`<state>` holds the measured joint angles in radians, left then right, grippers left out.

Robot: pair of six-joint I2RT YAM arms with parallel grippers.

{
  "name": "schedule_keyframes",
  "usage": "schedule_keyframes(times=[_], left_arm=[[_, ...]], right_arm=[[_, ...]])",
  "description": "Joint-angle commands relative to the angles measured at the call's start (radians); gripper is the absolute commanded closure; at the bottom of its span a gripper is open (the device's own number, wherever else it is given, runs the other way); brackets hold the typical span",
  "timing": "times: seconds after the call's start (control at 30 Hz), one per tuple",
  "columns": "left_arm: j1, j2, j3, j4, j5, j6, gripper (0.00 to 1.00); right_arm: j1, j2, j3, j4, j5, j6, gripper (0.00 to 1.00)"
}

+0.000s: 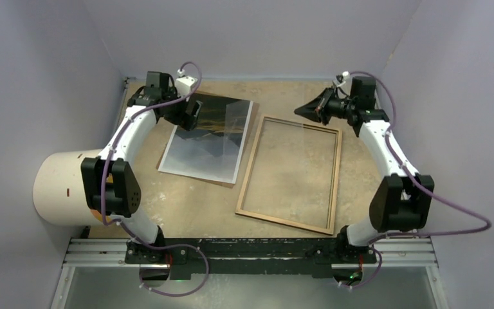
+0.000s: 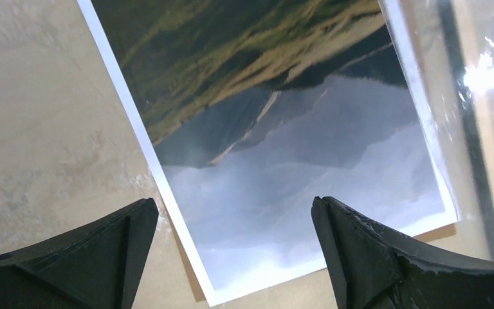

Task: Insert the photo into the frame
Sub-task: Place the photo frame item in the photo frame.

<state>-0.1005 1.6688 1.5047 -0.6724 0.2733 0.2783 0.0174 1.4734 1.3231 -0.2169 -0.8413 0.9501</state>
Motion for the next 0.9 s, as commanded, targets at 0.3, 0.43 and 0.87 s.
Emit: schedule_keyframes(times=[0.3, 0.43, 0.87], left_arm=[[-0.186, -0.038, -0.273, 0.111, -0.188, 0.133, 0.0], [-0.252, 0.024, -0.347, 0.207, -0.352, 0.148, 0.0], [-0.341, 0.023, -0.432, 0.276, -0.389, 0.155, 0.0]], right_arm=[[-0.068, 0.17, -0.203, -0.048, 0.121, -0.261, 1.0], [-0.068, 0.189, -0.245, -0.058, 0.262, -0.298, 0.96], [-0.068, 0.11, -0.279, -0.103, 0.563, -0.355, 0.02]])
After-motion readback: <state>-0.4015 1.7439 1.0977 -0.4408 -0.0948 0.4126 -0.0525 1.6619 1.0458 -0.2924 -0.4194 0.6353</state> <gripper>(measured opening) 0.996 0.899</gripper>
